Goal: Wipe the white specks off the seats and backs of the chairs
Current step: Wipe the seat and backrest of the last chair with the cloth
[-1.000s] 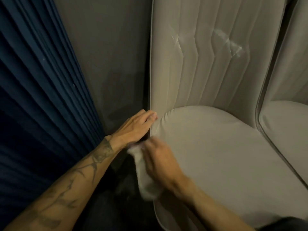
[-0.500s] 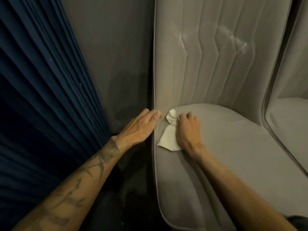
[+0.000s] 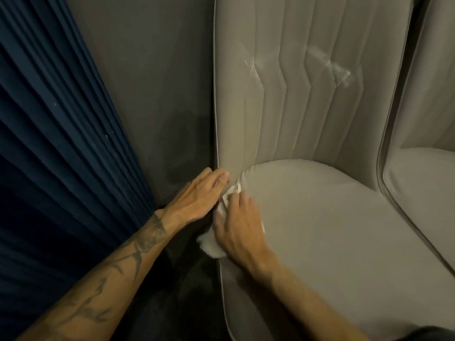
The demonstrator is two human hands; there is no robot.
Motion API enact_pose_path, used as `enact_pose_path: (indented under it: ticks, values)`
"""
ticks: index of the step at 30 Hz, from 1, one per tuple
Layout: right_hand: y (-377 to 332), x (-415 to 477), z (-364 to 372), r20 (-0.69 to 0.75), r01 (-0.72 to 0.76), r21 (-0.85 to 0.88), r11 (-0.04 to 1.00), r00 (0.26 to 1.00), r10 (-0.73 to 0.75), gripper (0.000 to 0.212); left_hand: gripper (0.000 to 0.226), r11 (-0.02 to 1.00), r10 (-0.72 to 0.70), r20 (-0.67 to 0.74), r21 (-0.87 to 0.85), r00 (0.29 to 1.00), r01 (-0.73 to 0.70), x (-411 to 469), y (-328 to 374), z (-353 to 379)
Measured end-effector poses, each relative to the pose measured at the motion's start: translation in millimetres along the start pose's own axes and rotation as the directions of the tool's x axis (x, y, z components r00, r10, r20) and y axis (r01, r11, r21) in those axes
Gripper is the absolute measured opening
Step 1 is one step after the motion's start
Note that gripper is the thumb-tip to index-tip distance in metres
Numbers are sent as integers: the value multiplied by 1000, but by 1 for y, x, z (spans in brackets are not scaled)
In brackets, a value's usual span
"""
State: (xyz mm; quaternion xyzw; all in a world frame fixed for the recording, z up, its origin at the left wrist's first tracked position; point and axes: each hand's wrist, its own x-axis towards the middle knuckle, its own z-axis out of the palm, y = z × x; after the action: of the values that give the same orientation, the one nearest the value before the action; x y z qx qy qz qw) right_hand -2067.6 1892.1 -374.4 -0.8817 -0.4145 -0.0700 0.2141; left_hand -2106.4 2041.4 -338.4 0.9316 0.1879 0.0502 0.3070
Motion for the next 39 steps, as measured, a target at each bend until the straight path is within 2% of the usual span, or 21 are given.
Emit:
enact_pose_path:
  ticks: [2,4,7,9,11,14,18,21,24,26,28,30,32,36,39]
  values:
    - [4,-13,-3,-8,51,33,998,999,-50,37,44,998,34,-14,56,999,-33,0,2,1]
    - [26,0,-6,9,33,-23,999,999,-32,38,39,985,107,-116,147,987,-90,3,8,1]
    - [52,41,-11,35,-55,-80,995,998,58,36,27,950,225,-306,279,925,-139,12,21,-2]
    - [59,64,-14,38,-63,-70,996,997,66,36,28,927,268,-393,354,879,-124,22,28,-5]
    - [68,83,-21,-17,-48,-29,998,999,47,34,37,923,275,-469,373,839,-94,35,36,-12]
    - [85,109,-47,-206,-34,23,999,978,38,28,50,931,297,-593,352,749,-91,64,57,-32]
    - [109,152,-108,-465,-14,92,996,884,55,23,58,942,307,-709,320,635,-98,112,89,-71]
    - [129,193,-169,-659,19,92,996,751,47,23,56,954,299,-780,268,550,-138,145,114,-102]
    - [151,245,-237,-788,27,98,995,613,61,31,52,956,295,-834,252,466,-152,166,128,-121]
    - [166,281,-279,-846,-13,53,999,530,51,35,51,953,301,-843,255,445,-162,169,128,-122]
    - [180,308,-306,-864,-106,-30,994,502,27,36,52,949,314,-843,265,438,-171,171,126,-119]
    - [190,320,-309,-847,-146,-127,981,531,-31,35,53,950,310,-841,260,443,-172,170,125,-118]
    - [195,318,-294,-818,-124,-224,967,564,-117,33,53,951,306,-841,254,445,-174,171,126,-119]
    - [206,299,-255,-826,-161,-252,954,549,-125,39,56,955,297,-836,246,461,-169,173,124,-118]
    - [214,290,-249,-817,-152,-310,938,548,-181,36,56,955,294,-834,239,467,-174,173,125,-118]
